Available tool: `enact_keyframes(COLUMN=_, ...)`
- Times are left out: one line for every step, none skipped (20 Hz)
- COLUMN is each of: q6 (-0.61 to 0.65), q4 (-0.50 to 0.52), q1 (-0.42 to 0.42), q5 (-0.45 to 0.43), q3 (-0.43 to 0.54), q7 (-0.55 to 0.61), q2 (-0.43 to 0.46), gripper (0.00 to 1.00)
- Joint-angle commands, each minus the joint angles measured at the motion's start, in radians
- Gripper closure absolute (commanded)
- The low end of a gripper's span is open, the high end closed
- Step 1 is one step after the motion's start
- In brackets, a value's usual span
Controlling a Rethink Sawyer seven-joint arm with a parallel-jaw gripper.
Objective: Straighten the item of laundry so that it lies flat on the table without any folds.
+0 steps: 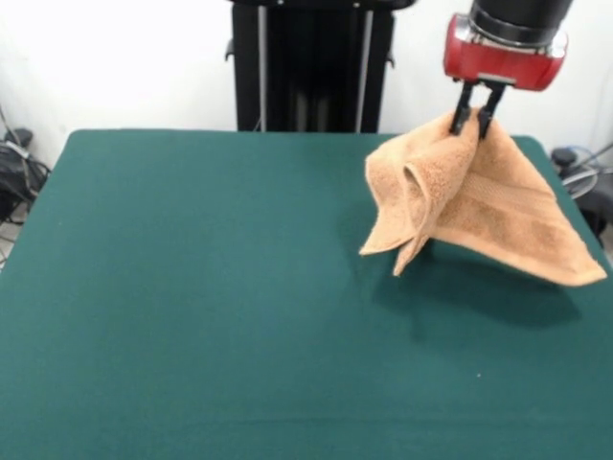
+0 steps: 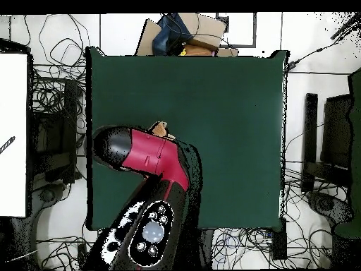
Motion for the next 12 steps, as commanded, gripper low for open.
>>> enact_keyframes(q6=-0.072, q4=0.100, q1=-0.050, q5=-0.052, q3=0.098, q7=0.042, q2=-0.090, gripper=1.00)
enact_keyframes(q6=-0.070, q4=0.098, q1=-0.041, q5=-0.056, q3=0.091, q7=0.052, q2=-0.091, gripper=1.00)
enact_keyframes(q6=-0.058, q4=0.097, q1=-0.041, q5=-0.053, q3=0.093, q7=0.057, q2=-0.090, gripper=1.00)
enact_keyframes(q6=-0.044, q4=0.094, q1=-0.038, q5=-0.053, q3=0.087, q7=0.068, q2=-0.089, gripper=1.00)
enact_keyframes(q6=-0.031, q4=0.090, q1=-0.034, q5=-0.053, q3=0.082, q7=0.079, q2=-0.088, gripper=1.00)
enact_keyframes(q6=-0.022, q4=0.084, q1=-0.031, q5=-0.057, q3=0.073, q7=0.089, q2=-0.088, gripper=1.00)
enact_keyframes(q6=-0.026, q4=0.081, q1=-0.037, q5=-0.061, q3=0.075, q7=0.081, q2=-0.084, gripper=1.00)
enact_keyframes(q6=-0.039, q4=0.085, q1=-0.046, q5=-0.058, q3=0.083, q7=0.075, q2=-0.084, gripper=1.00)
enact_keyframes(q6=-0.051, q4=0.088, q1=-0.055, q5=-0.055, q3=0.090, q7=0.068, q2=-0.085, gripper=1.00)
enact_keyframes(q6=-0.048, q4=0.090, q1=-0.066, q5=-0.048, q3=0.097, q7=0.067, q2=-0.083, gripper=1.00)
enact_keyframes(q6=-0.050, q4=0.087, q1=-0.071, q5=-0.051, q3=0.098, q7=0.061, q2=-0.080, gripper=1.00)
enact_keyframes(q6=-0.053, q4=0.083, q1=-0.076, q5=-0.055, q3=0.100, q7=0.056, q2=-0.078, gripper=1.00)
